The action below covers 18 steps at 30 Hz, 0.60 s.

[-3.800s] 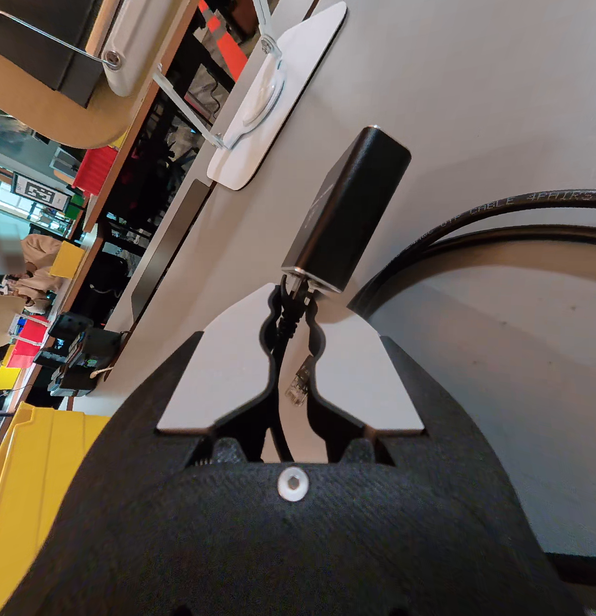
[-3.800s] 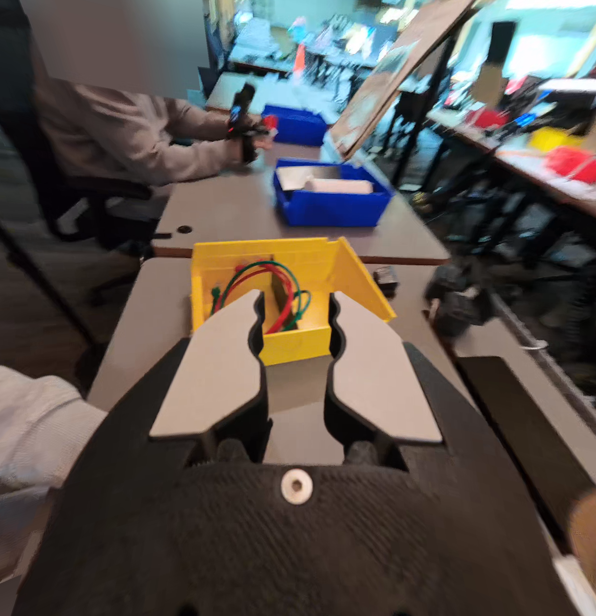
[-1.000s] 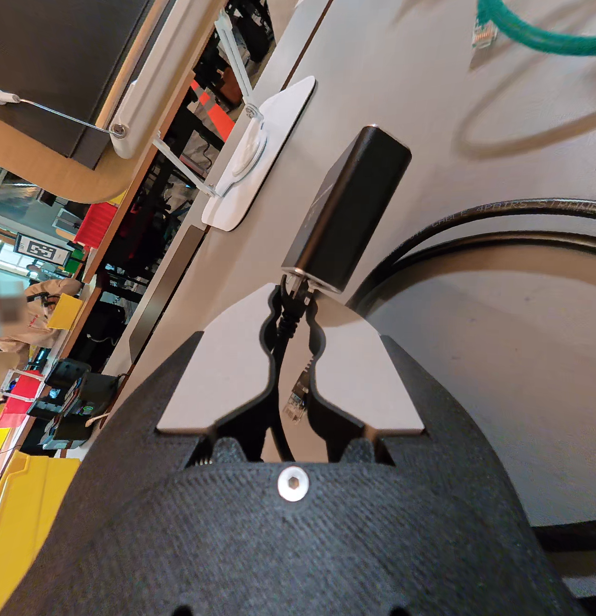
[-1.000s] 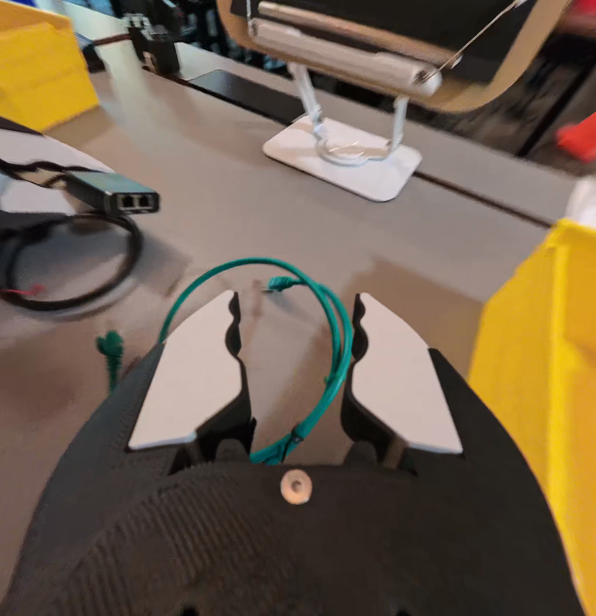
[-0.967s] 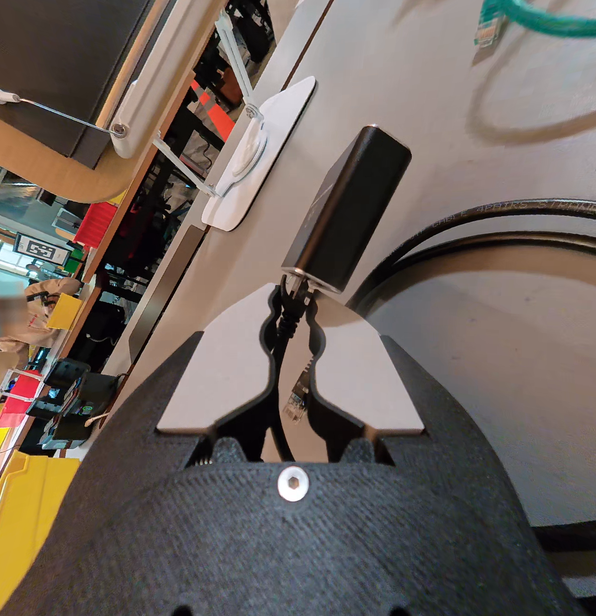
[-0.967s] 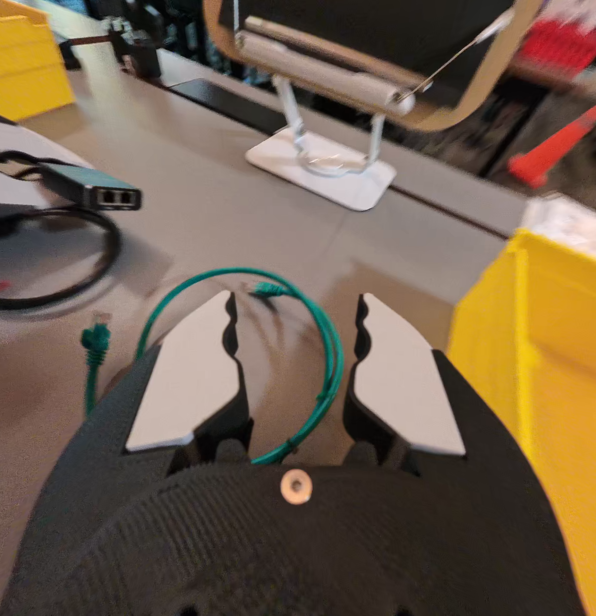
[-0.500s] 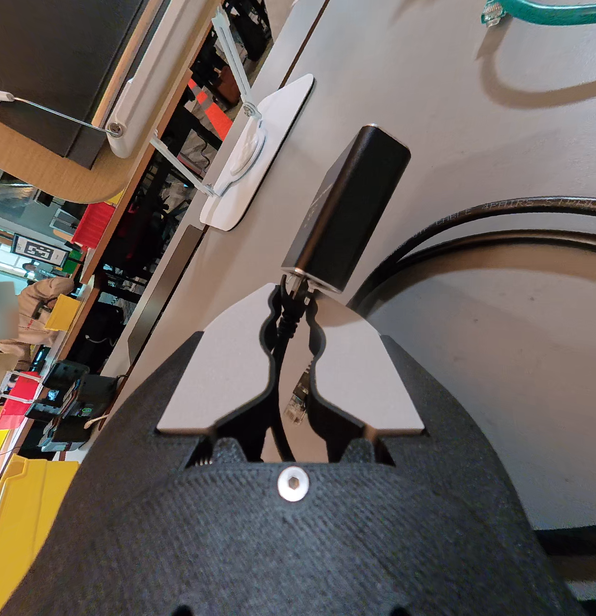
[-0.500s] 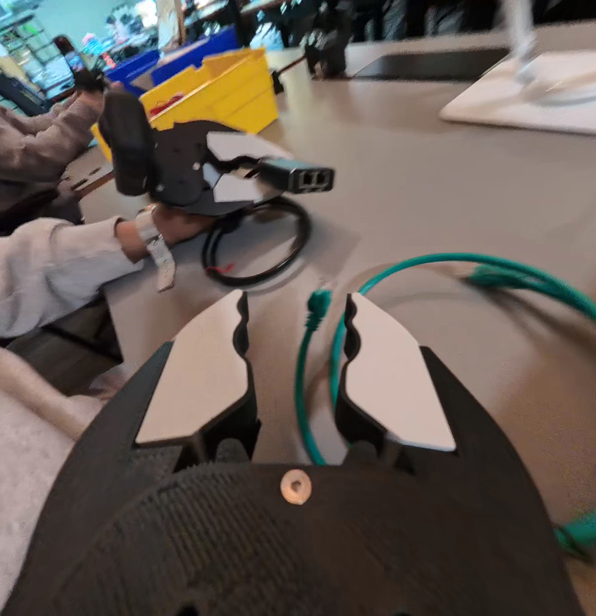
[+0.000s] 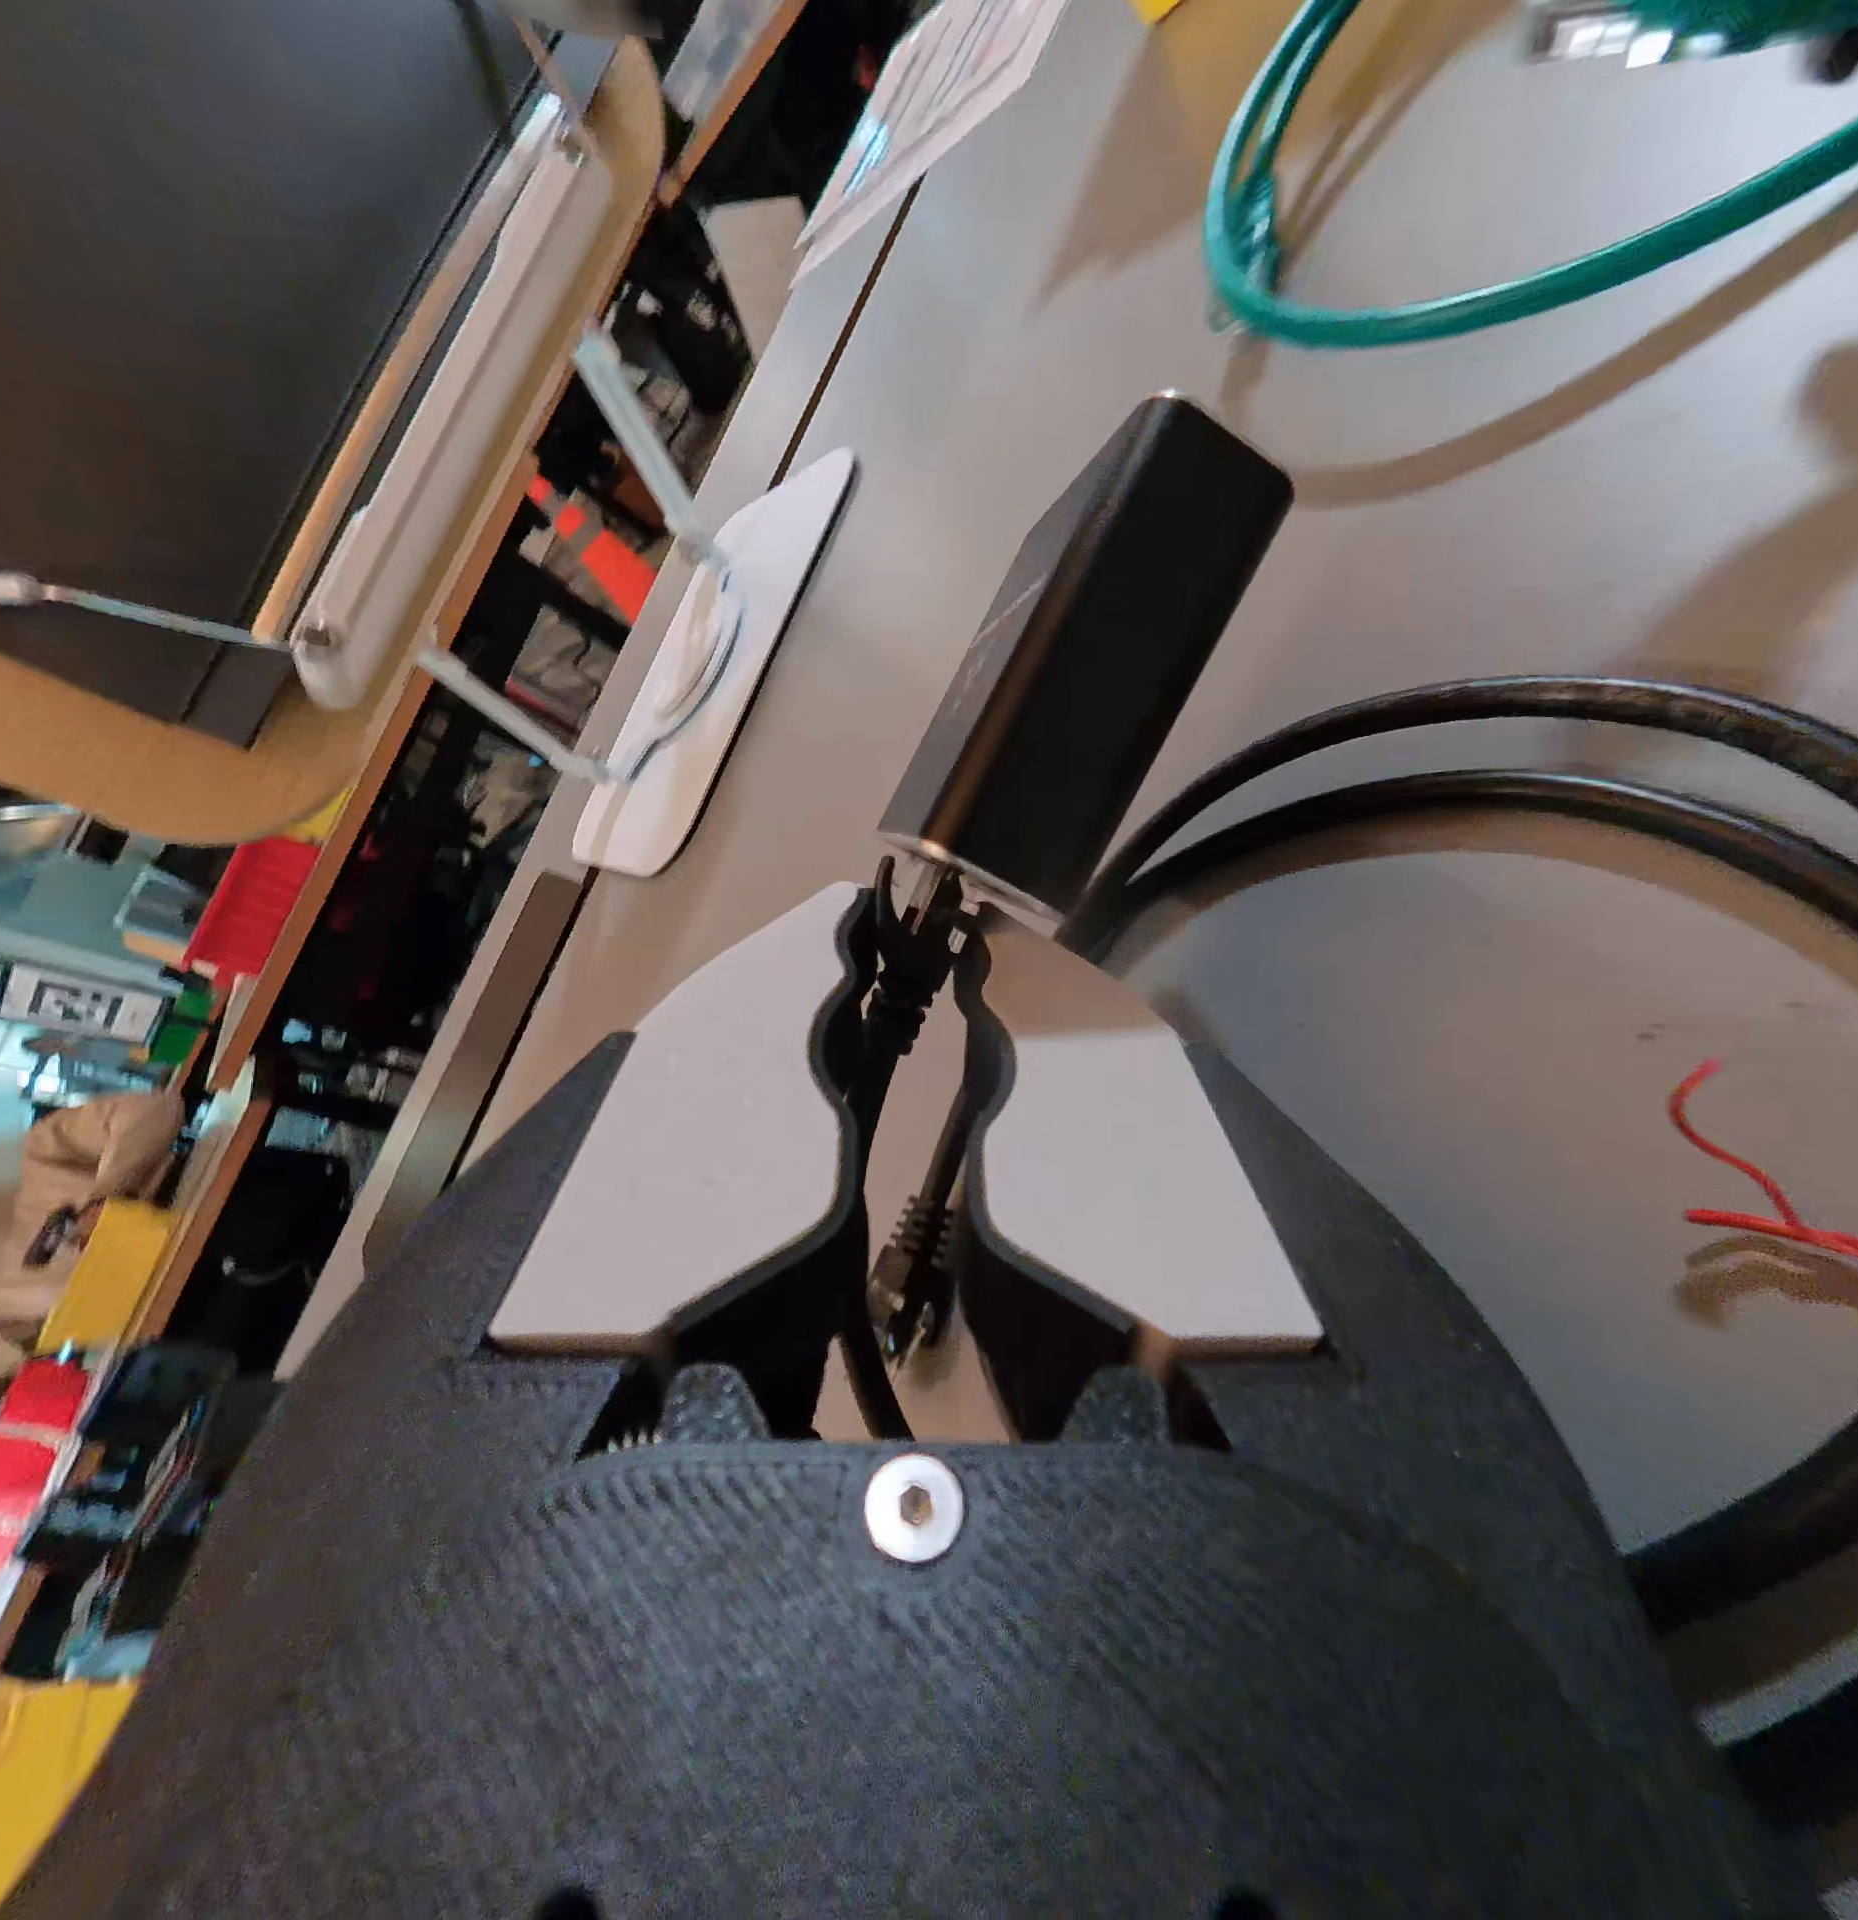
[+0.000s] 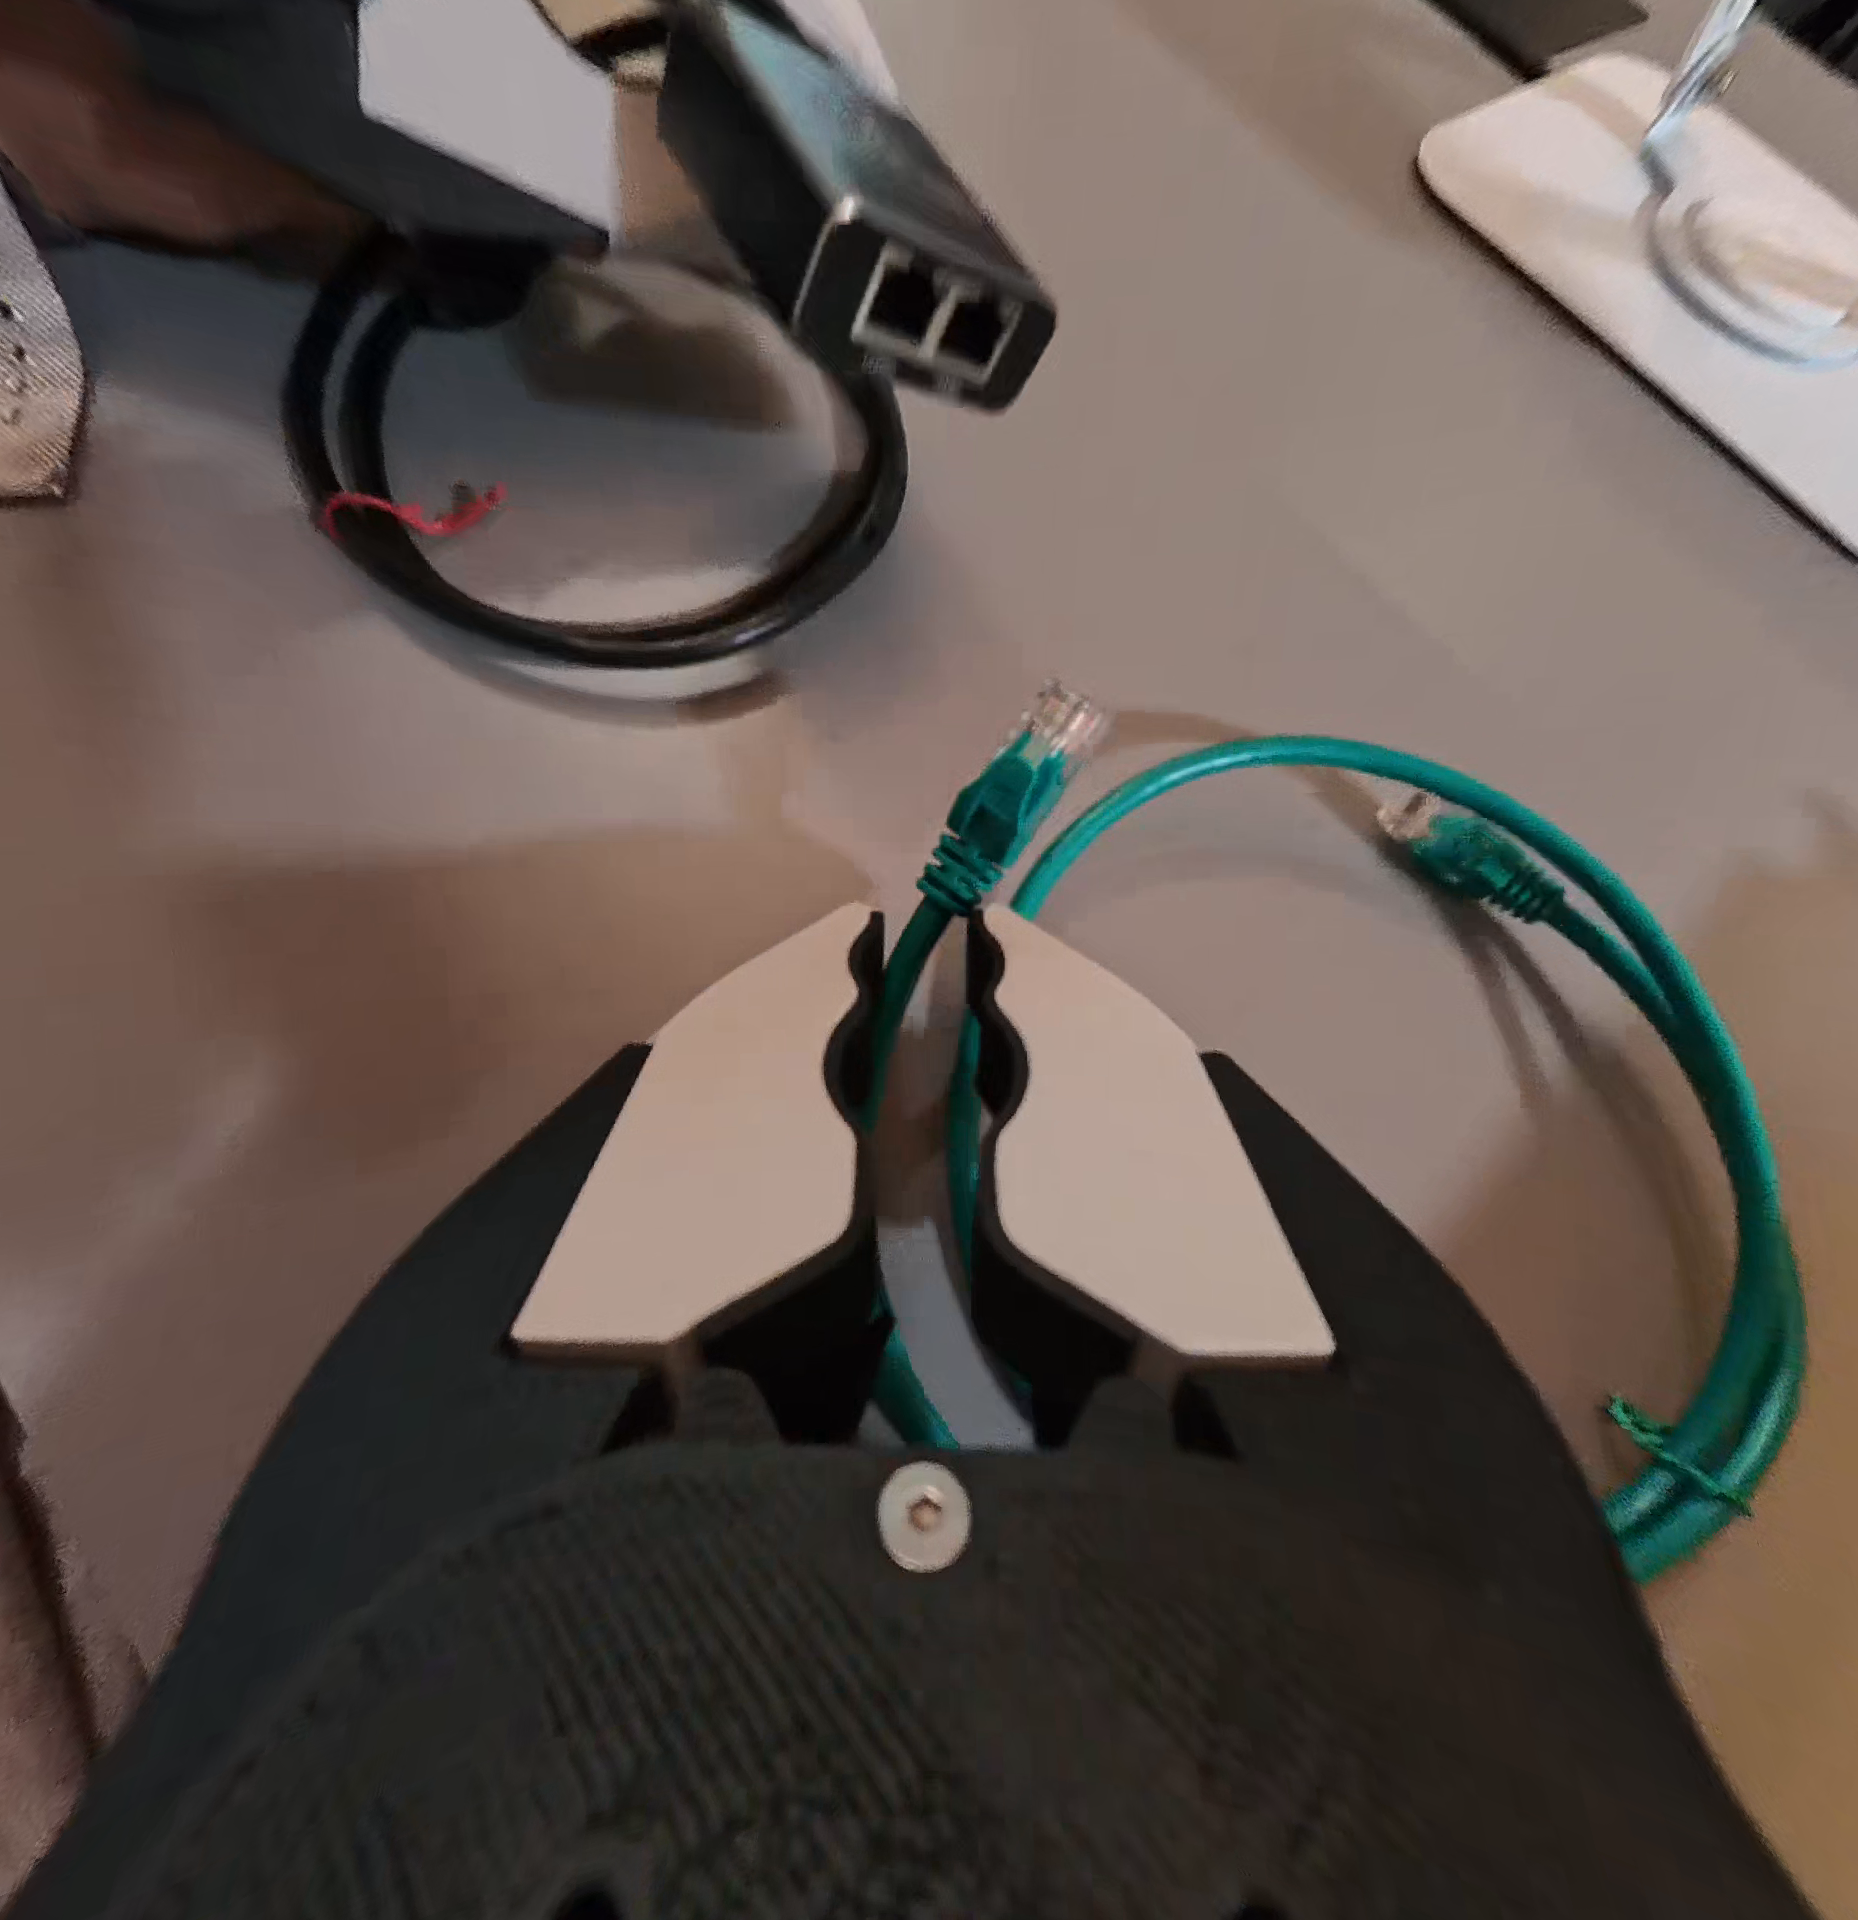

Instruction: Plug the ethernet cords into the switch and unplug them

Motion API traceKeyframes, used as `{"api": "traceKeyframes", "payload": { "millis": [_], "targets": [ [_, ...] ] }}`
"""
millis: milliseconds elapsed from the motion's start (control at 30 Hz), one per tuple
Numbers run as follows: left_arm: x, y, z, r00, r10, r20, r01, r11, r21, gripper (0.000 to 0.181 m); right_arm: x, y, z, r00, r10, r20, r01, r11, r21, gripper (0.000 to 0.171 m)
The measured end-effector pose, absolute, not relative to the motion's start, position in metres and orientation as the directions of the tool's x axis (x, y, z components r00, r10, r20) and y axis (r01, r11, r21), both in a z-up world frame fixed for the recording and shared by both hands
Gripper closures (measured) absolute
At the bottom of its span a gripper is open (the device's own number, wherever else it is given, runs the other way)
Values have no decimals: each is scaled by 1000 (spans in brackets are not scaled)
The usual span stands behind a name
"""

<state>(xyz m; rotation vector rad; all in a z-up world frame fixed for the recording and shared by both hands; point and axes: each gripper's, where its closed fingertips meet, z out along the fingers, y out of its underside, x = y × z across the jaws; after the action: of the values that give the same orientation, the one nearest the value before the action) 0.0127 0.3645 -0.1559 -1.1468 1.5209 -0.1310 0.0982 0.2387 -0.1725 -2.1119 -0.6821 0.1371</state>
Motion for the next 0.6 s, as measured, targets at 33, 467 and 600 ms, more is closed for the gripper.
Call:
{"api": "traceKeyframes", "payload": {
  "millis": [33,467,600],
  "targets": [
    [15,359,-156,125,-701,-702,-556,536,-634,168,95,238,-168,832,533,152,421,-429,-800,157],
    [22,344,-160,57,-674,-737,-527,607,-595,167,71,229,-161,722,636,271,535,-267,-801,154],
    [22,343,-157,66,-677,-733,-511,607,-608,167,70,230,-156,718,626,305,543,-229,-808,154]
  ]
}}
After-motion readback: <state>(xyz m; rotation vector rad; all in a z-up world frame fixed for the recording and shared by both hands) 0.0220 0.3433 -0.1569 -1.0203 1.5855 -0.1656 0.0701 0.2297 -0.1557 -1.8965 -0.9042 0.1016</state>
